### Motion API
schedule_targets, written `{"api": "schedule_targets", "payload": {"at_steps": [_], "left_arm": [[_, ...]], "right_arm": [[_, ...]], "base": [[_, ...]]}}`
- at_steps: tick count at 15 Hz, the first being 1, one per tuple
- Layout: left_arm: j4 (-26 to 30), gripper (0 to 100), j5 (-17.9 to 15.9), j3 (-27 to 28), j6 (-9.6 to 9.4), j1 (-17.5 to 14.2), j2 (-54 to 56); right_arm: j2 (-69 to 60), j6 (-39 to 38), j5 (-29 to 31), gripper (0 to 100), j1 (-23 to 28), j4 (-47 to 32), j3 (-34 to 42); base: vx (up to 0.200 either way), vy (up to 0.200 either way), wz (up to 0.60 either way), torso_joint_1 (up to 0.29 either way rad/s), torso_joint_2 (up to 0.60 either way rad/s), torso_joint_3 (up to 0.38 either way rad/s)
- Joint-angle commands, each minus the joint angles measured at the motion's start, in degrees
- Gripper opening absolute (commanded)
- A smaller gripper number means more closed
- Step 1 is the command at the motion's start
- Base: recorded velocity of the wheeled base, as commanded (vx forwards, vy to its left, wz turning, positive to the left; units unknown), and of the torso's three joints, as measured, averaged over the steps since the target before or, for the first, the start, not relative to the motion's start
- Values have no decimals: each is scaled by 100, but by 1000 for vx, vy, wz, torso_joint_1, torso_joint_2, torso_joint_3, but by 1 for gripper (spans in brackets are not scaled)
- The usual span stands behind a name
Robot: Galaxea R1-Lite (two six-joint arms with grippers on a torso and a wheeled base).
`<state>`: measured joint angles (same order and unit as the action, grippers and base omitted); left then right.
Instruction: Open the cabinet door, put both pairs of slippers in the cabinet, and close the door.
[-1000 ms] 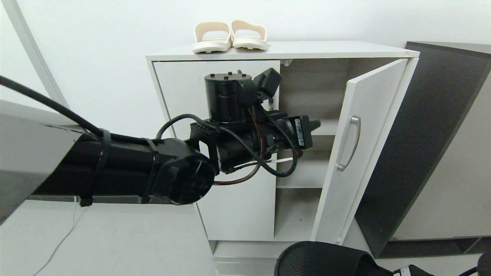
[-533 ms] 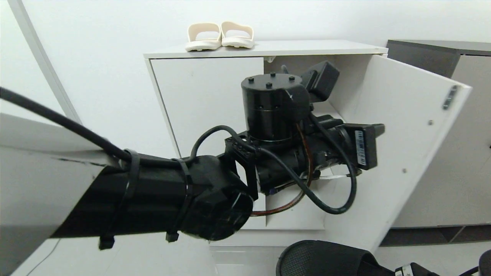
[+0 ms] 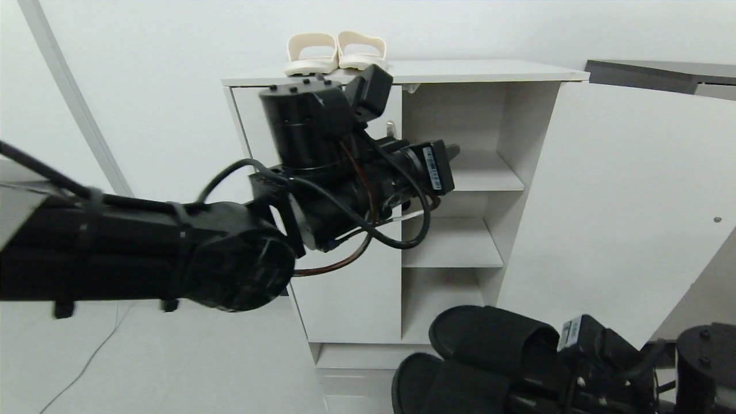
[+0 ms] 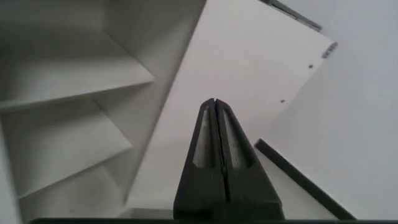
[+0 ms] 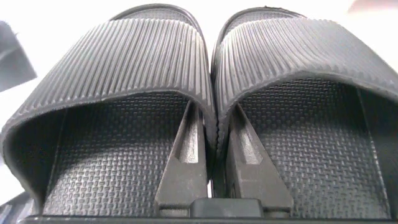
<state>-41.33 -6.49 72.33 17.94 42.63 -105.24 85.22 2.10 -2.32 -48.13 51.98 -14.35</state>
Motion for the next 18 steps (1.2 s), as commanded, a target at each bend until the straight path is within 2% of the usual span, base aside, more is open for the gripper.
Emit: {"api": "schedule_targets", "payload": {"at_steps": [1, 2, 3, 4, 5, 6, 7, 8, 11, 13, 14, 15, 17, 18], "left_arm": [[195, 0, 473, -1098, -696, -440, 1568], [292, 0, 622, -1239, -854, -493, 1779], [819, 0, 1273, -1731, -1241, -607, 2719], [1346, 0, 1809, -2003, -1285, -668, 3379], [1654, 0, 2116, -2135, -1293, -686, 3721], [2480, 0, 2899, -2504, -1399, -862, 4644], [3043, 0, 3074, -2768, -1557, -1451, 5286], [3298, 0, 3092, -2935, -1636, -1855, 5717], [3588, 0, 3294, -3752, -1645, -3692, 7105], [3588, 0, 3268, -4552, -1759, -4500, 7870], [3588, 0, 3268, -4842, -1759, -4676, 8169], [3596, 0, 3259, -5457, -1759, -4940, 8714], [3623, 0, 3039, -6398, -1777, -4993, 9478], [3632, 0, 2969, -6556, -1777, -4984, 9619]], "right_arm": [[478, -403, 724, 0, 76, -4, -639], [539, -447, 900, 0, 119, -13, -762], [829, -596, 1532, 0, 286, -13, -1149], [1014, -746, 1822, 0, 401, -13, -1369], [1093, -825, 1945, 0, 445, -13, -1483], [1269, -930, 2253, 0, 594, -13, -1738], [1365, -948, 2438, 0, 691, -13, -1861], [1400, -948, 2534, 0, 726, -13, -1905], [1418, -948, 2613, 0, 796, -21, -1931], [1418, -948, 2622, 0, 814, -21, -1923], [1427, -948, 2622, 0, 814, -21, -1923], [1427, -948, 2684, 0, 814, -21, -1914], [1497, -948, 2798, 0, 814, -13, -1914], [1497, -948, 2798, 0, 805, -13, -1914]], "base": [[0, 0, 0, 0, 0, 0], [0, 0, 0, 0, 0, 0], [0, 0, 0, 0, 0, 0], [0, 0, 0, 0, 0, 0], [0, 0, 0, 0, 0, 0], [0, 0, 0, 0, 0, 0], [0, 0, 0, 0, 0, 0], [0, 0, 0, 0, 0, 0], [0, 0, 0, 0, 0, 0], [0, 0, 0, 0, 0, 0], [0, 0, 0, 0, 0, 0], [0, 0, 0, 0, 0, 0], [0, 0, 0, 0, 0, 0], [0, 0, 0, 0, 0, 0]]}}
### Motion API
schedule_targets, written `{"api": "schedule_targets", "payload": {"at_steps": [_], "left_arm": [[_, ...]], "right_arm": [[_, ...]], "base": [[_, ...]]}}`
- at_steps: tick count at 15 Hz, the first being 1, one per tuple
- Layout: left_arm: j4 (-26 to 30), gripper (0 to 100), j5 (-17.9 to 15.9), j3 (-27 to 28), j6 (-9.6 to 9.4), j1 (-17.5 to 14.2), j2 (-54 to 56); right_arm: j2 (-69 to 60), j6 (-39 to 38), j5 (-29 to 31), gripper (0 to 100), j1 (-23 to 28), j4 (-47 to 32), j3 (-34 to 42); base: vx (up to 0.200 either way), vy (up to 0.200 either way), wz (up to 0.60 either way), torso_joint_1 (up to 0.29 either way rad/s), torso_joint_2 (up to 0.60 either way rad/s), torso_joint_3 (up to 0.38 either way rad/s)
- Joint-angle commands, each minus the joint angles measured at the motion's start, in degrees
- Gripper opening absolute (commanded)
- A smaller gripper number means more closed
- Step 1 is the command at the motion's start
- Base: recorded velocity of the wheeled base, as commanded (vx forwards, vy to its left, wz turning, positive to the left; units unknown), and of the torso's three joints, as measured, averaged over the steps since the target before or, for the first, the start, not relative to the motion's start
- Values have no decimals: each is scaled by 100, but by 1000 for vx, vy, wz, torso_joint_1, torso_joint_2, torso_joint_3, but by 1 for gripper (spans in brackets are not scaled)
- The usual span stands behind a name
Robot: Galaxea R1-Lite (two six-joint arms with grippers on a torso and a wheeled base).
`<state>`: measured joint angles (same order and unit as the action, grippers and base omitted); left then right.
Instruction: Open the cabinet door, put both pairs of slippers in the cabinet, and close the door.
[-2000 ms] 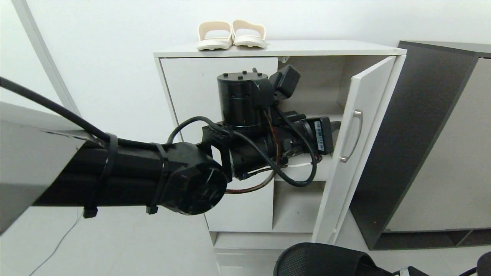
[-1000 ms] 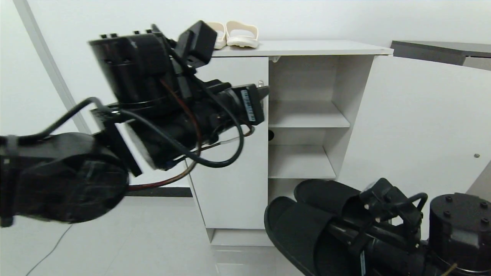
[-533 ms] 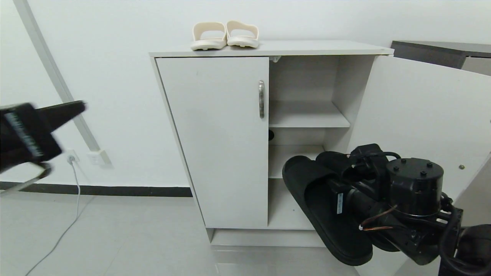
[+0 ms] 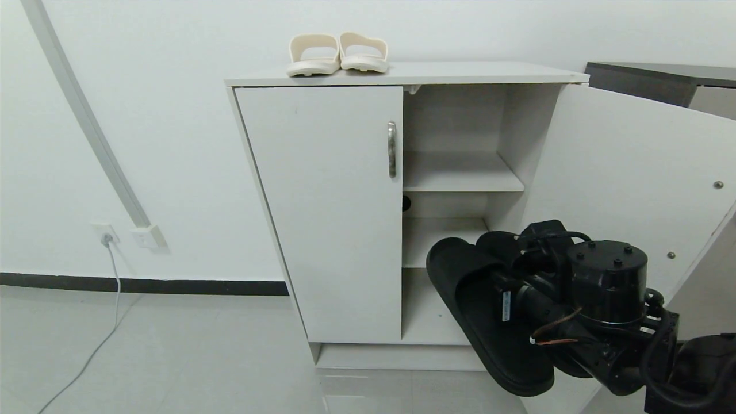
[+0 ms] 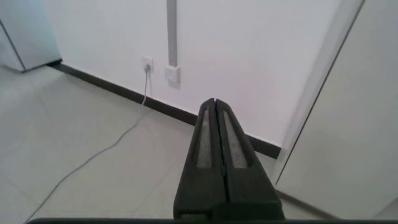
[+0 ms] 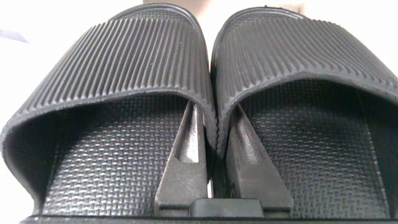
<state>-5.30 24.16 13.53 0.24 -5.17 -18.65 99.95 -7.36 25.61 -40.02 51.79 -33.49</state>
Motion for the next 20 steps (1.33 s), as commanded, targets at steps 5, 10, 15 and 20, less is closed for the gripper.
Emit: {"api": "schedule_targets", "payload": {"at_steps": [5, 10, 15, 20], "left_arm": [[302, 0, -1599, -1353, -24, -204, 1373], [539, 0, -2486, -1353, -68, 77, 1373], [548, 0, -2574, -1353, -103, 543, 1856], [530, 0, -2284, -1353, 11, 526, 1856]], "right_arm": [[24, -2, 5, 0, -23, 7, 18], [60, -2, 5, 0, -50, 16, 18], [77, 7, 5, 0, -111, 25, 70], [174, 16, 172, 0, -269, 51, -70]], "base": [[0, 0, 0, 0, 0, 0], [0, 0, 0, 0, 0, 0], [0, 0, 0, 0, 0, 0], [0, 0, 0, 0, 0, 0]]}}
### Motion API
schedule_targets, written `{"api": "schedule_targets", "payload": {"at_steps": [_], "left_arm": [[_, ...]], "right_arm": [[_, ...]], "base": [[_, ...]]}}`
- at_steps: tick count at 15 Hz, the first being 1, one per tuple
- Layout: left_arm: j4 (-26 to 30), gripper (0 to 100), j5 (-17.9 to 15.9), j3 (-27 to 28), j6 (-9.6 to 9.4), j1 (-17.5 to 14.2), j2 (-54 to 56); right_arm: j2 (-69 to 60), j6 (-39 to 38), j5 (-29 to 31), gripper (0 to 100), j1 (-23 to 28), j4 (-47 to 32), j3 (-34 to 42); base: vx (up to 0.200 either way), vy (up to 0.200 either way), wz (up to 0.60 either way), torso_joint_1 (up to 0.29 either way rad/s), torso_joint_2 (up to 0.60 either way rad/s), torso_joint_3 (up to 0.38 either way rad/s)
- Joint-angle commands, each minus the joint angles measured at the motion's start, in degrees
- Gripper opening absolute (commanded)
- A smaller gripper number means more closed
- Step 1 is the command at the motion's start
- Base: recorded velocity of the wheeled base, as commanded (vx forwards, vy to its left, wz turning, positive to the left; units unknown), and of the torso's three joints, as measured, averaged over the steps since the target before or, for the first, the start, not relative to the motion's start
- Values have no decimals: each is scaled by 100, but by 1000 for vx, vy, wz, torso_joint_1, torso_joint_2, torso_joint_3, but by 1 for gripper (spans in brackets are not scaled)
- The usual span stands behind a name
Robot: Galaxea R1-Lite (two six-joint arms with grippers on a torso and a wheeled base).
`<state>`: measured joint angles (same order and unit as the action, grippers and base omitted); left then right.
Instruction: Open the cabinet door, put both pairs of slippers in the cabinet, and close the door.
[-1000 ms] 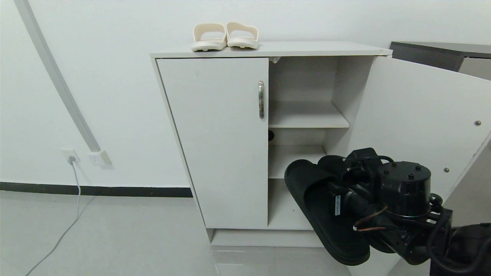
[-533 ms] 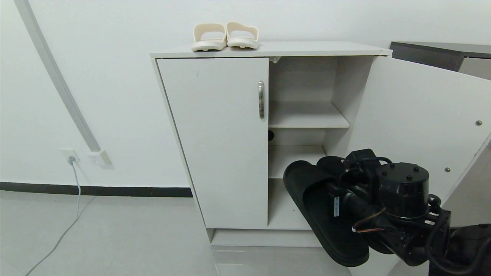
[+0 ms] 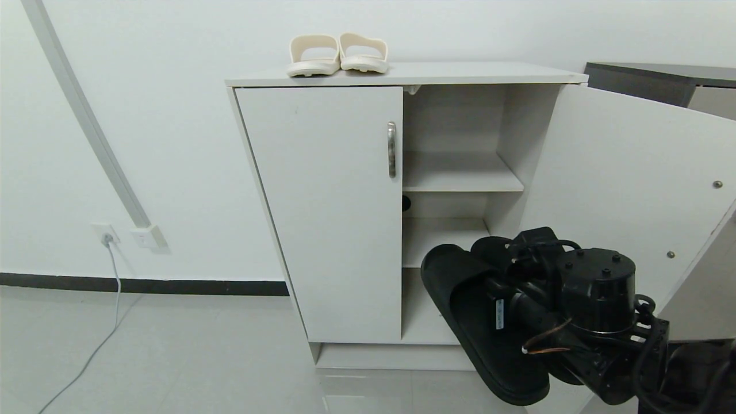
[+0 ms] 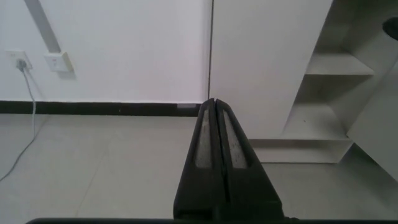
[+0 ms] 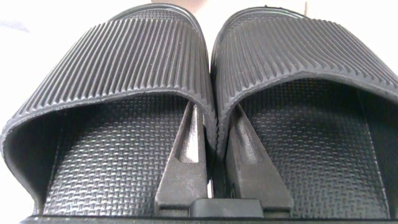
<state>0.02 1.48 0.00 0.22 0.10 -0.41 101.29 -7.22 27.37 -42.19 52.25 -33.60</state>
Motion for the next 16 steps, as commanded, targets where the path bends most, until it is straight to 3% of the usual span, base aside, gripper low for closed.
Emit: {"api": "schedule_targets", "payload": {"at_steps": [1, 4, 6, 8, 16], "left_arm": [[-2, 0, -16, 0, 13, -1, 41], [-2, 0, -16, 0, 22, -1, 33], [-2, 0, -16, 0, 22, -1, 33], [-2, 0, -16, 0, 22, -1, 33], [-2, 0, -16, 0, 40, -1, 41]], "right_arm": [[101, -8, 243, 0, -140, 5, -270], [541, -122, 1148, 0, -307, 5, -973], [769, -236, 1517, 0, -316, 5, -1158], [866, -263, 1552, 0, -325, 13, -1149], [875, -271, 1579, 0, -290, 13, -982]], "base": [[0, 0, 0, 0, 0, 0], [0, 0, 0, 0, 0, 0], [0, -200, 0, 2, 2, 2], [0, -200, 0, 0, 2, 5], [0, 0, 0, 0, 0, 0]]}}
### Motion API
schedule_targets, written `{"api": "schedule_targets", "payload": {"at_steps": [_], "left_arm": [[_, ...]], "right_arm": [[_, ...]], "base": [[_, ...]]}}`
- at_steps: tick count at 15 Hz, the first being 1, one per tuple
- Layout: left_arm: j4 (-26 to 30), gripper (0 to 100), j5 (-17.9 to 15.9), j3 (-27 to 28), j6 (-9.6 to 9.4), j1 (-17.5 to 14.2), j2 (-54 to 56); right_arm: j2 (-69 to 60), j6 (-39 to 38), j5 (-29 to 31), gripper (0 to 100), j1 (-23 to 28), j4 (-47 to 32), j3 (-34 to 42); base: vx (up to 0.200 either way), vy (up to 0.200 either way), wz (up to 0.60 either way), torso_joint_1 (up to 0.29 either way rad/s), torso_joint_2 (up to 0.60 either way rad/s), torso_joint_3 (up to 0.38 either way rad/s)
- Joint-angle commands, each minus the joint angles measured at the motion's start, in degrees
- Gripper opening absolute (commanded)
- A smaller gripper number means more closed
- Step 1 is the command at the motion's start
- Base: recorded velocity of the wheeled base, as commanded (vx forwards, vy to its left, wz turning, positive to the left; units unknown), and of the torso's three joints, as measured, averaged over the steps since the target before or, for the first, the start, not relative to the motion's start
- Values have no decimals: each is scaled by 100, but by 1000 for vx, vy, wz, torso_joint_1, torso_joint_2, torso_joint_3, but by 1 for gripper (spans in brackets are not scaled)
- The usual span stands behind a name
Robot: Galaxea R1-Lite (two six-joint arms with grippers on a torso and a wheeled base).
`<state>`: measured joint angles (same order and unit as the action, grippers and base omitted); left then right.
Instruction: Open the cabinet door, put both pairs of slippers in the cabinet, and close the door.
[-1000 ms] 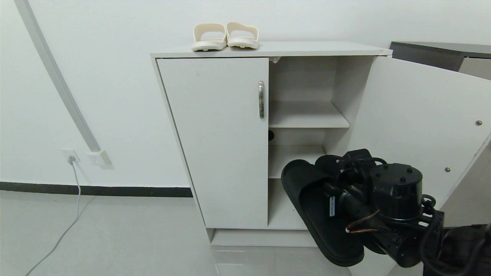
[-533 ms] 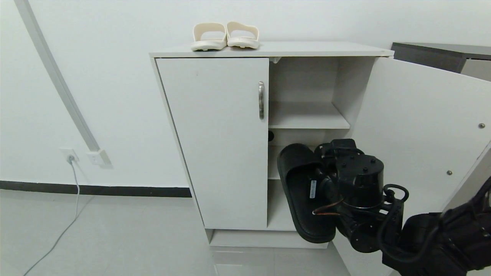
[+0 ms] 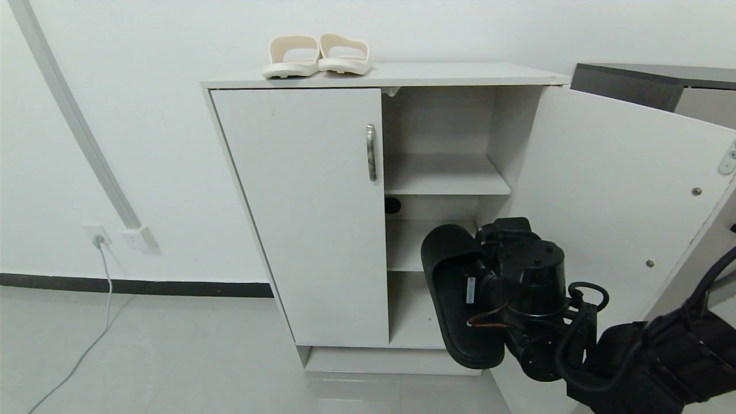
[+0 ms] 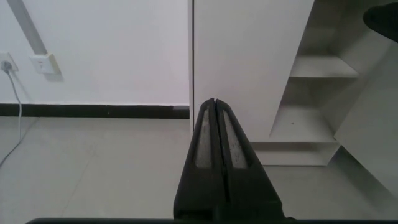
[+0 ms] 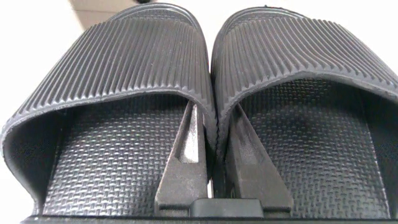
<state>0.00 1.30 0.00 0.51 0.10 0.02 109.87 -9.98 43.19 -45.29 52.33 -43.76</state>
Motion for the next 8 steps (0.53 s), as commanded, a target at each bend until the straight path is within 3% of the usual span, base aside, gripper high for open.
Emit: {"api": "schedule_targets", "payload": {"at_steps": [1, 8], "left_arm": [[0, 0, 1, 0, 2, -1, -11], [0, 0, 1, 0, 2, -1, -11]], "right_arm": [[60, 5, -4, 0, 82, 5, 70], [113, 5, -56, 0, 574, 5, 140]], "base": [[0, 0, 0, 0, 0, 0], [0, 0, 0, 0, 0, 0]]}}
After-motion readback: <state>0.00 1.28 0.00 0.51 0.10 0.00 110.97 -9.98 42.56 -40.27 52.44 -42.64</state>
